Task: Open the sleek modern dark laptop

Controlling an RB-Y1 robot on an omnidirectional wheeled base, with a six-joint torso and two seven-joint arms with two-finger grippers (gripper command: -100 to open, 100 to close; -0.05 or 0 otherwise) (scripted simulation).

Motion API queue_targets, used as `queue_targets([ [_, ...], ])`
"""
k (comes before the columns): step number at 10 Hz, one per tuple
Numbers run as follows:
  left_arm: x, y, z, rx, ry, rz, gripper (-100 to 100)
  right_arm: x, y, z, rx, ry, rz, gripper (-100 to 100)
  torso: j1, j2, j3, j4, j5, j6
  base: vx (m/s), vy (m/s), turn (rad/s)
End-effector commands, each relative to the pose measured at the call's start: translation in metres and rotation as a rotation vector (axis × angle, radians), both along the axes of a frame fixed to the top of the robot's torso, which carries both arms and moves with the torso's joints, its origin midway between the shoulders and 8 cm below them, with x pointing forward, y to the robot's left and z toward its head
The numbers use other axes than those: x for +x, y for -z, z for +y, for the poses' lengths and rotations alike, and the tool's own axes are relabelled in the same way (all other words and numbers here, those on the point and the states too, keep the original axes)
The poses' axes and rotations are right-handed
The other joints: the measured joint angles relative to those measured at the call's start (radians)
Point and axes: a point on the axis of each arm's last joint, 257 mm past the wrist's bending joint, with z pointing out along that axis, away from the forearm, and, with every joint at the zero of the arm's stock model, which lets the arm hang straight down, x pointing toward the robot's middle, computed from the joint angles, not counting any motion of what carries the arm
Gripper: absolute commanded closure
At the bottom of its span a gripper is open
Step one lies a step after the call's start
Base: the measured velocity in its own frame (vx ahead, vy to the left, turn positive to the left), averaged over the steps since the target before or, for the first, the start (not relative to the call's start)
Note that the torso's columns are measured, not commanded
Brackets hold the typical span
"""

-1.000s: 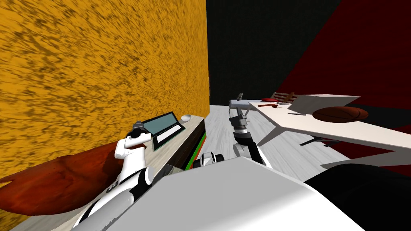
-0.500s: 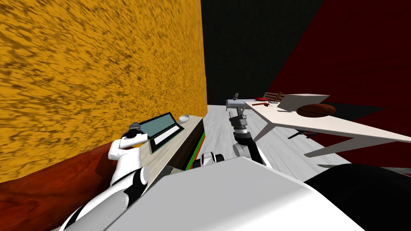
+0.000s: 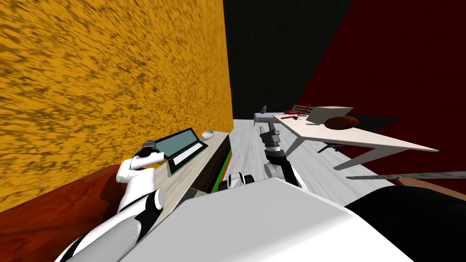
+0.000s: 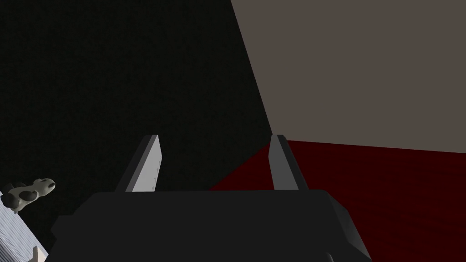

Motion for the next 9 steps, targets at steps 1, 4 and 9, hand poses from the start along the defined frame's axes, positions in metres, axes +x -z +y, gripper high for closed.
queue_targets([
  [1, 0.0, -0.002, 0.001, 0.001, -0.003, -0.001, -100, 0.0, 0.0, 0.0, 0.0, 0.0, 0.0, 0, 0.001, 0.0, 0.0, 0.0, 0.0, 0.001, -0.016, 0.005, -0.031],
  [4, -0.002, -0.001, -0.002, 0.028, 0.019, -0.031, 100, 0.0, 0.0, 0.0, 0.0, 0.0, 0.0, 0, -0.002, 0.0, 0.0, -0.001, 0.001, -0.001, 0.033, -0.034, 0.101],
  [9, -0.006, 0.004, -0.012, 0.075, 0.062, -0.087, 100, 0.0, 0.0, 0.0, 0.0, 0.0, 0.0, 0, 0.0, 0.003, 0.002, 0.001, 0.0, 0.0, 0.047, -0.044, 0.107],
])
